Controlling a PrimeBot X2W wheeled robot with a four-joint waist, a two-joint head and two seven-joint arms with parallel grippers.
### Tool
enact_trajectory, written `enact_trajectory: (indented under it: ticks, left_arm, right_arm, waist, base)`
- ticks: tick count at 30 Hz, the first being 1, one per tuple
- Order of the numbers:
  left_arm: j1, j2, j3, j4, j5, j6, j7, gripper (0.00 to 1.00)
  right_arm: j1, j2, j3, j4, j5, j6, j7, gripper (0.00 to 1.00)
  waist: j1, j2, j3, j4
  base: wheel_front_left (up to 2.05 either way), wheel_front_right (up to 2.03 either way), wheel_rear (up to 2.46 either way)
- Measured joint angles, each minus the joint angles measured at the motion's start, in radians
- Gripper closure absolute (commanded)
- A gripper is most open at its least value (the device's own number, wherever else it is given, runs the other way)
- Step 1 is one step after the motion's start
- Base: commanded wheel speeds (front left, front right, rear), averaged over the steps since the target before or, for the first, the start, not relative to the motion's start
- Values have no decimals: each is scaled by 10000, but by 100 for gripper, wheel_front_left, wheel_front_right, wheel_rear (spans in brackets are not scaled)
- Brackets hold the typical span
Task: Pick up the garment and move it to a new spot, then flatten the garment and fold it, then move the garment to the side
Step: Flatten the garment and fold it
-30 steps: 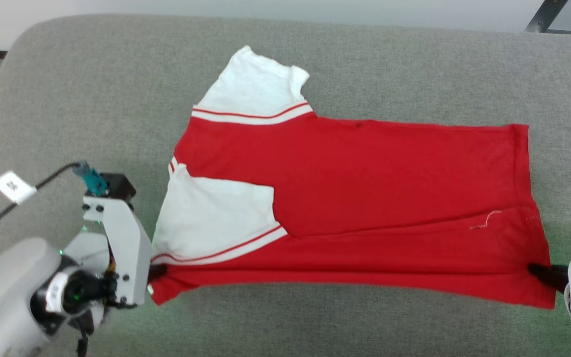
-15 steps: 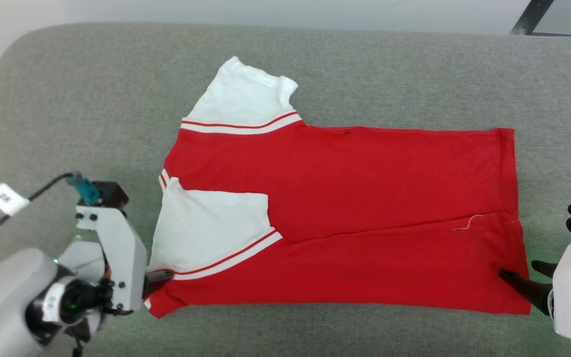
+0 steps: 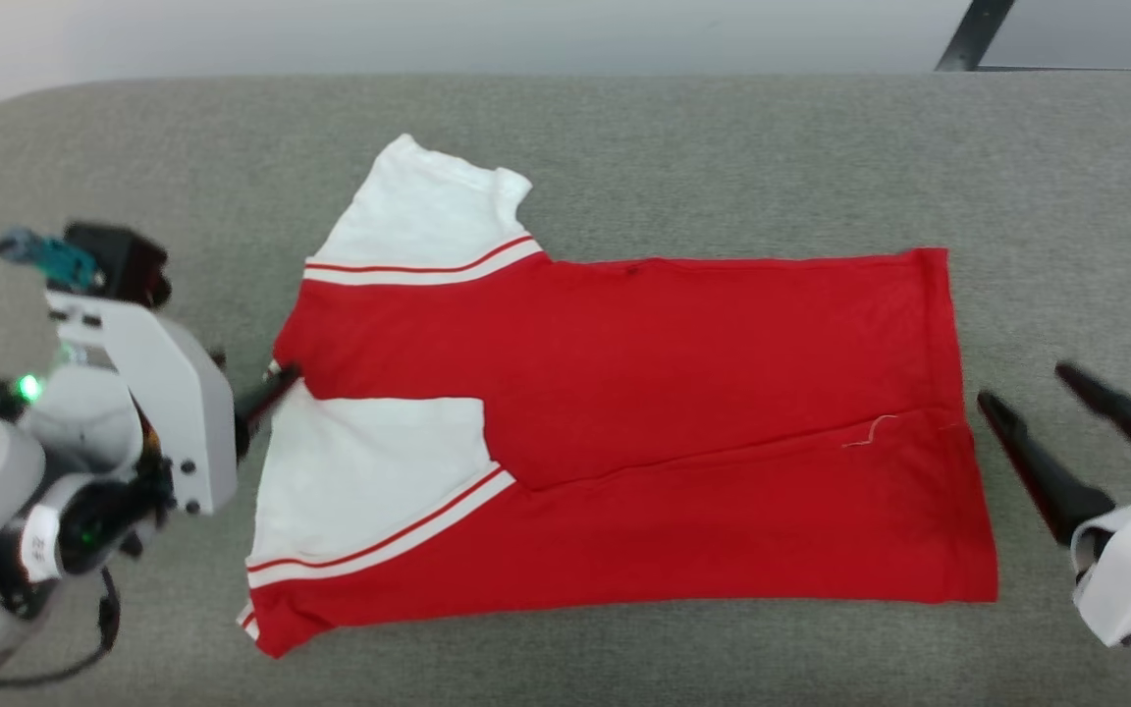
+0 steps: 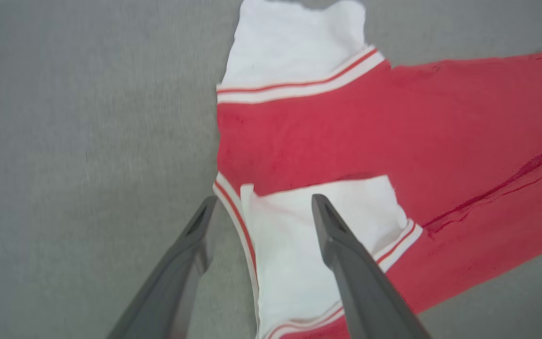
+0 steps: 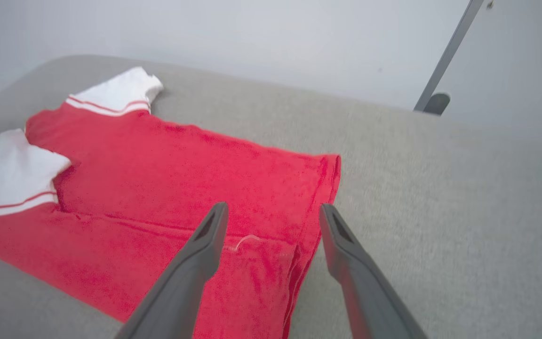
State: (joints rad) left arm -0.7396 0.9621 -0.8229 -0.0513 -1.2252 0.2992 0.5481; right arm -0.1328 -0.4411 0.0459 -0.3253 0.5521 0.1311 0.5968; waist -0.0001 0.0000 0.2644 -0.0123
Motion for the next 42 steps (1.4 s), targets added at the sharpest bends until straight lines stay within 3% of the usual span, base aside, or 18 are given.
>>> enact_trajectory:
  ticks: [9, 19, 23, 30, 42]
  left_arm:
    - [-962, -644, 430, 926, 1538, -510, -2322, 0]
    - [-3147, -1151, 602, 2661, 2318, -1338, -2495, 0]
    - [-3883, -1120, 585, 3256, 2336, -1657, -1906, 0]
    - [-4801, -821, 305, 4059, 2052, -2023, 257, 0]
    - [-6237, -86, -383, 4939, 2253, -2107, 3647, 0]
  right_arm:
    - [-255, 174, 385, 130, -1818, 0, -4437, 0]
    - [-861, 869, 974, 571, -2558, 2, -6324, 0]
    - [-1181, 1164, 1076, 546, -2750, 2, -6938, 0]
    - [-1365, 1542, 1267, 512, -2838, 2, -7423, 0]
    - [-1637, 1735, 1569, 621, -2585, 2, -7549, 0]
  waist:
    - [1, 0, 14, -555]
    - [1, 0, 814, -1317]
    - [1, 0, 1308, -1646]
    - [1, 0, 2188, -2322]
    - [1, 0, 3413, -3251]
  base:
    - [0, 0, 0]
    - [0, 0, 0]
    - [0, 0, 0]
    - [0, 0, 0]
    - [0, 0, 0]
